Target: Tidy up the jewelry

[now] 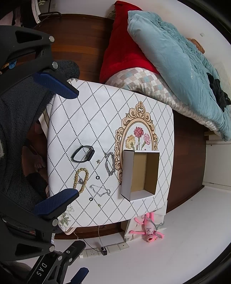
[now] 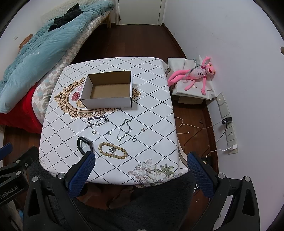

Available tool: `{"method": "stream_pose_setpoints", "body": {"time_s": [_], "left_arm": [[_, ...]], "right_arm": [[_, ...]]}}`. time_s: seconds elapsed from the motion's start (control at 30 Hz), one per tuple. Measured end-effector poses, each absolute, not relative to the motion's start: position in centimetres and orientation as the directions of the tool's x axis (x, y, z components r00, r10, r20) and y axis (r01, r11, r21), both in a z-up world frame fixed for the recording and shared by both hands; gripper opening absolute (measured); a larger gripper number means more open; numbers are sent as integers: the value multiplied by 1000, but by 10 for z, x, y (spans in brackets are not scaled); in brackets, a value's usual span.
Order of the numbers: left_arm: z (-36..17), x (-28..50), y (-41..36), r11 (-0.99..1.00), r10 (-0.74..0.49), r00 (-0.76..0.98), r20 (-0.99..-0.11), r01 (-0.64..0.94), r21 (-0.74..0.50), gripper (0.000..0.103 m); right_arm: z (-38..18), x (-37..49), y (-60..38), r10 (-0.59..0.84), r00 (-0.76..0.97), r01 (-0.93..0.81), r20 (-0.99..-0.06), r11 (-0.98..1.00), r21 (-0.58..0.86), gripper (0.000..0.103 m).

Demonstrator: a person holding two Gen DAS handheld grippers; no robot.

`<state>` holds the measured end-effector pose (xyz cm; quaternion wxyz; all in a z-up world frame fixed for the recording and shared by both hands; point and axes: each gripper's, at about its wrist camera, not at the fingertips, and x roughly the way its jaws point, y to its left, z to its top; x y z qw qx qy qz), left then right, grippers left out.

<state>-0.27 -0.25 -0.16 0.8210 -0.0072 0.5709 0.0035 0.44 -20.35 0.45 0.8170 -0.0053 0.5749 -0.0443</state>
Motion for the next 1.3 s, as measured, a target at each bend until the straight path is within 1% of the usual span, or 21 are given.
{"method": "stream_pose_setpoints", "body": {"time_s": [1.3], "left_arm": [[7,-3,-11,1000,-8,358,-934,-7,-11,103]], "right_arm": [[19,3,-212,-84,340,67,-937,996,-65,103]]}}
